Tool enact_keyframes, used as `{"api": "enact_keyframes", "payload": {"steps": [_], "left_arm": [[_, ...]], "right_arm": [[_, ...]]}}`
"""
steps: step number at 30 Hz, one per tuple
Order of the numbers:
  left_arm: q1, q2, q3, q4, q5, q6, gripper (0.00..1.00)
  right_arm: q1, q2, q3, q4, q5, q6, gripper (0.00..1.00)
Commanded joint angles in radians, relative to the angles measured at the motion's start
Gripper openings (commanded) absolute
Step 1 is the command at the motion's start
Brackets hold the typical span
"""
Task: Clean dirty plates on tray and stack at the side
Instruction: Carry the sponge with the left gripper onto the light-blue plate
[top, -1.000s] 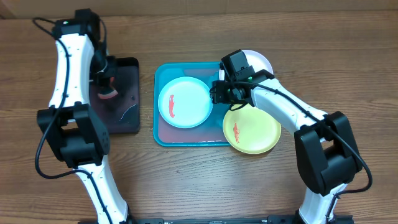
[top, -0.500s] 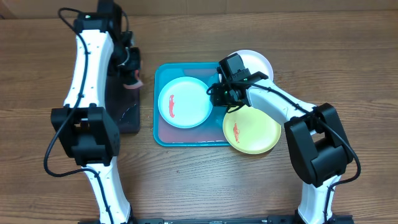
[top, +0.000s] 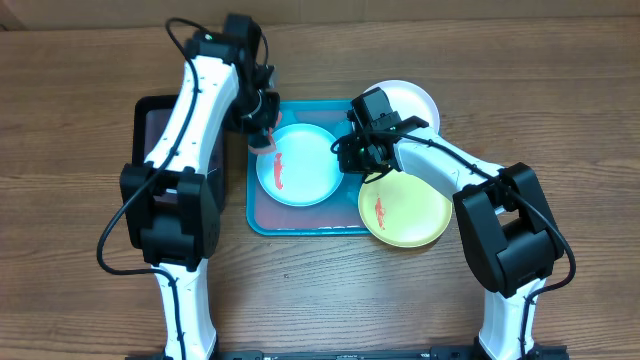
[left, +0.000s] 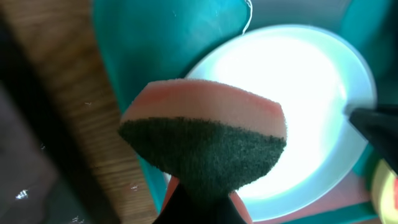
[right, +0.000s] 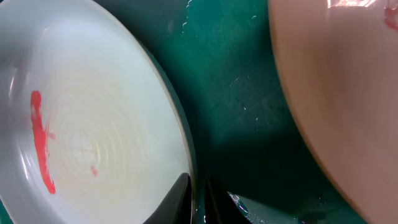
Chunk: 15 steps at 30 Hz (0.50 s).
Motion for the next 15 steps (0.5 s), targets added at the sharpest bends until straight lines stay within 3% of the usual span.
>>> {"api": "enact_keyframes", "payload": {"steps": [1,6,15], "left_arm": [[-0.039,-0.009,-0.078,0.038,0.014,-0.037,0.04],[-0.080,-0.009,-0.186,0.148,0.003,-0.068,0.04],[-0.145,-0.009,-0.340,0.225,-0.302,-0.285,0.04]], "right_arm": [[-0.001,0.007,0.028,0.004,0.000,0.017,0.08],[-0.002,0.007,0.028,0.004,0.000,0.017,0.05],[-0.001,0.007,0.028,0.003,0.000,0.016,0.05]]}}
